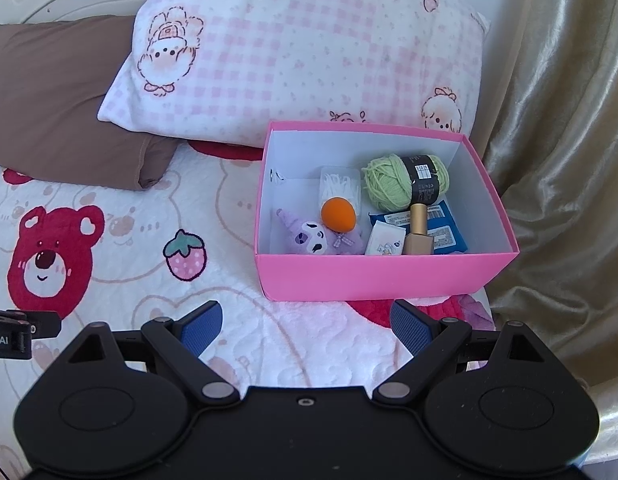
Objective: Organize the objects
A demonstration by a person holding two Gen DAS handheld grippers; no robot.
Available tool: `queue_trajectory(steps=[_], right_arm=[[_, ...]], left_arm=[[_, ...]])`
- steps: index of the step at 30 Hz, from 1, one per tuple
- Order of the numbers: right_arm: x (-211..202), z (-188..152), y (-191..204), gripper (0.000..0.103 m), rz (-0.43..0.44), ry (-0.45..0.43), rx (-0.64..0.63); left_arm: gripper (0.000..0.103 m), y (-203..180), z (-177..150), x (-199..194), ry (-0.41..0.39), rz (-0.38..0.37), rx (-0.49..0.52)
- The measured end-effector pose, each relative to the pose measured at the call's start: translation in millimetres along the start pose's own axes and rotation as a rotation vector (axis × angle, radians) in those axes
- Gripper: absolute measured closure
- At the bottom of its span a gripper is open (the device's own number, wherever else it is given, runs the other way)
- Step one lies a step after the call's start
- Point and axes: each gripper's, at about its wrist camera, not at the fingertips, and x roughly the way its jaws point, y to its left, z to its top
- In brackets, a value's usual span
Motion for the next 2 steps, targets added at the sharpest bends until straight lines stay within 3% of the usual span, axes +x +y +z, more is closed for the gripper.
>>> queue_trajectory(steps=[2], right_arm=[[-0.1,-0.2,-0.3,0.01,0.0,0.001,0.0]], left_arm=[[0.003,-0.1,-0.1,0.1,0.003,-0.004,-0.004]])
